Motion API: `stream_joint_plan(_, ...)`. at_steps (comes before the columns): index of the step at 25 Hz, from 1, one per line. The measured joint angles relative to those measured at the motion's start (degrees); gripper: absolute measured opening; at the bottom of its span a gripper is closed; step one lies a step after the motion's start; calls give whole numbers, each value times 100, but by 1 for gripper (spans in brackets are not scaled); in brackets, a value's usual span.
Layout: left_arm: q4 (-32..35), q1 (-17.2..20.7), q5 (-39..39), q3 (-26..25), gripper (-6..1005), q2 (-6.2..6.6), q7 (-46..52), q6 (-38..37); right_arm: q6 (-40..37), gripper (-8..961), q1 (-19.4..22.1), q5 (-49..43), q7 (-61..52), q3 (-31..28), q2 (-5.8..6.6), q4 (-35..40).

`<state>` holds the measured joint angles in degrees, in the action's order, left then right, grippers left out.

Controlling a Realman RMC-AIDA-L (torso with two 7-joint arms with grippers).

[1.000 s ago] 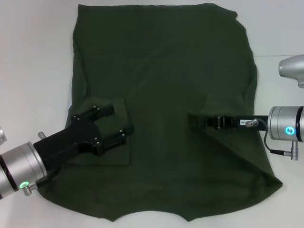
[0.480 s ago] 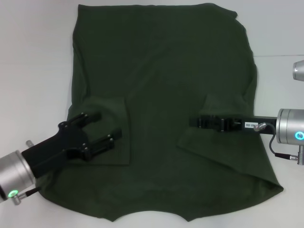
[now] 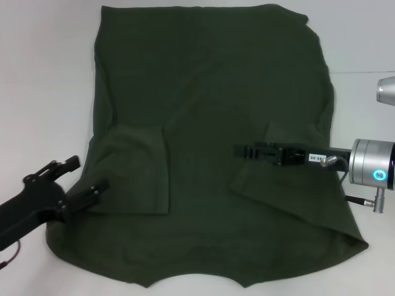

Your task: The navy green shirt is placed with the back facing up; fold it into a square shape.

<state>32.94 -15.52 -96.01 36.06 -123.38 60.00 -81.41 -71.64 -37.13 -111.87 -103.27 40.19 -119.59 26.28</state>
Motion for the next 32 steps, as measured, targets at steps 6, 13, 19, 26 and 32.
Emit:
stream_joint_plan(6, 468, 350, -353, -145, 824, -37, 15, 12, 91, 886, -31, 227, 119, 3, -14, -192)
stream_joint_plan(13, 641, 560, -835, -277, 823, -50, 5, -11, 193, 885, -44, 288, 123, -18, -21, -245)
stream_joint_plan(19, 665, 662, -1020, -287, 823, -55, -3, 23, 238, 883, -59, 321, 124, 14, -20, -246)
stream_joint_plan(26, 619, 714, -1068, -287, 821, -55, 11, 299, 239, 882, -58, 325, 177, -25, -20, -235)
stream_joint_plan(32, 566, 717, -1098, -275, 816, -63, 20, 500, 238, 882, -58, 325, 177, -25, -20, -227)
